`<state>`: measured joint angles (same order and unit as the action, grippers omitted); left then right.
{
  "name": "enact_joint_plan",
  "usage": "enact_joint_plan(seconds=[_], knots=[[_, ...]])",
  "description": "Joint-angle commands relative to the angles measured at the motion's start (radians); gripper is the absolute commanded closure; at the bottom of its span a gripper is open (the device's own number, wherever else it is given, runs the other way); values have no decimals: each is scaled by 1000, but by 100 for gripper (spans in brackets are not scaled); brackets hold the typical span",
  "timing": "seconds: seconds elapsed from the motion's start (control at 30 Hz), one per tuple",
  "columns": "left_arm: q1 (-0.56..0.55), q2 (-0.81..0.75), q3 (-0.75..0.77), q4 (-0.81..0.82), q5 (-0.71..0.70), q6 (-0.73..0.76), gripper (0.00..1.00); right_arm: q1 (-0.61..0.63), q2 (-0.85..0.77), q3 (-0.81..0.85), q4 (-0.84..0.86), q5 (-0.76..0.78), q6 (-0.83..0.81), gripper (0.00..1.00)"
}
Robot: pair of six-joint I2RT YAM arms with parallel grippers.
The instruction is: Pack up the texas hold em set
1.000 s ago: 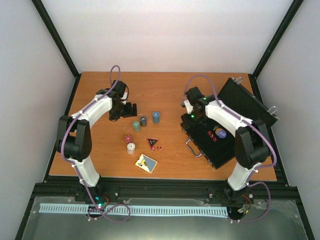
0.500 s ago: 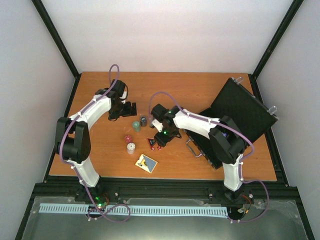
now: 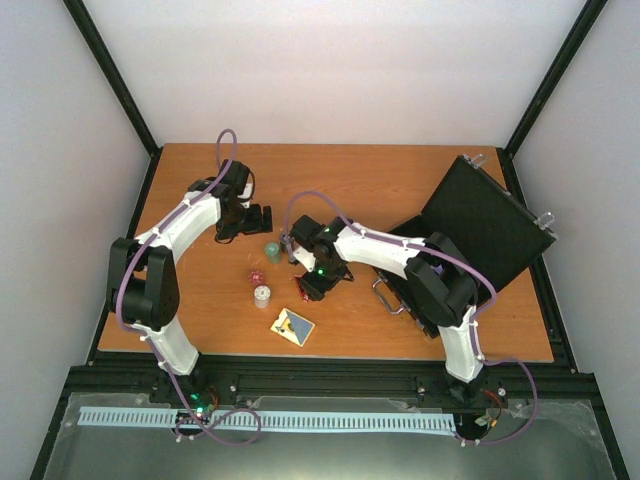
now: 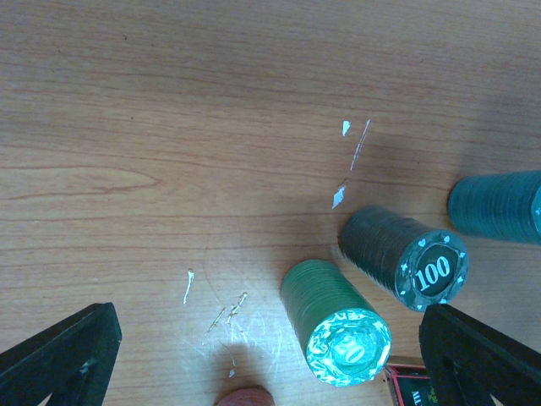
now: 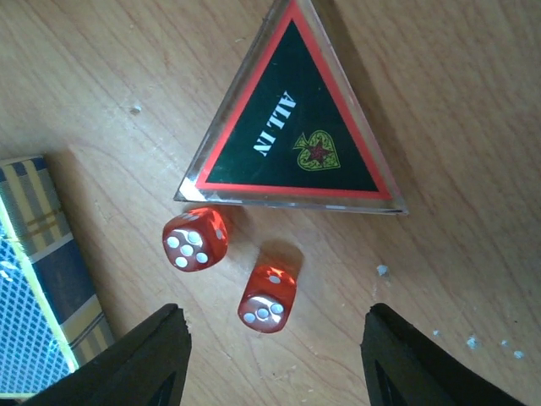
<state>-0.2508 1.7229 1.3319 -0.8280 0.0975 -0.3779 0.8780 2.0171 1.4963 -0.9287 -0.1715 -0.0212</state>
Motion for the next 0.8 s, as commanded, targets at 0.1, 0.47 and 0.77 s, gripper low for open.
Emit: enact_joint_plan(seconds=[0.1,0.47,0.77], knots=[[-2,-36,-16,9,-4,0,0,9,23,-12,4,48,34,49],[-2,-28,-16,13,-10,4,0,7,81,11,20,47,23,58],[-2,-19,-14,16,-5,3,0,6,69,16,7,87,26,87]])
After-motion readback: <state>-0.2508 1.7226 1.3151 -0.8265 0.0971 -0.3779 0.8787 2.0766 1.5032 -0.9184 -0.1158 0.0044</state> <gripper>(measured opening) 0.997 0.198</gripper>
